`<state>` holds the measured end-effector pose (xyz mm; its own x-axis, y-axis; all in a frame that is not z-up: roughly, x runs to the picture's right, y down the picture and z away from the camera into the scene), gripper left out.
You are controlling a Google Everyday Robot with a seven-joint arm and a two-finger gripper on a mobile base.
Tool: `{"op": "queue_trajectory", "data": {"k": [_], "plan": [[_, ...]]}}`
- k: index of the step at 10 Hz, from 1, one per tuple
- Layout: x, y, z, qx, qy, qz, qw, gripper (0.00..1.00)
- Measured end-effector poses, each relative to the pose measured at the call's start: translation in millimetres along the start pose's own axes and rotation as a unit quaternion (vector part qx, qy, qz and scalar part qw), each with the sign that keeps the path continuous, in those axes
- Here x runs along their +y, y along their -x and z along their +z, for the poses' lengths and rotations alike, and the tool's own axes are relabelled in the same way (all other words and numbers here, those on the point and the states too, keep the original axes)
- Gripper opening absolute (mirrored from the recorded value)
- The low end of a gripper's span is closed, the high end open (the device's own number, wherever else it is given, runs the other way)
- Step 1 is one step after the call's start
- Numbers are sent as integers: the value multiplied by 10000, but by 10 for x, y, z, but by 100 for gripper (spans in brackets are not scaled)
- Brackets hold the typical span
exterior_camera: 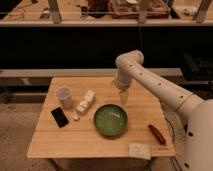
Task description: Place the bottle in the ceramic bowl
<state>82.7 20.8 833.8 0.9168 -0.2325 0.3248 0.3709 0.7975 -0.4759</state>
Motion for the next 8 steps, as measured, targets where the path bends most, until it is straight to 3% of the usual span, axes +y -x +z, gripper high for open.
{"op": "queue_trajectory", "data": {"k": [3, 5, 8], "plan": [[-180, 113, -21, 157, 10, -187, 9997, 80], [-485, 407, -12, 342, 42, -457, 9984, 80], [-814, 628, 68, 489, 84, -802, 9955, 80]]}}
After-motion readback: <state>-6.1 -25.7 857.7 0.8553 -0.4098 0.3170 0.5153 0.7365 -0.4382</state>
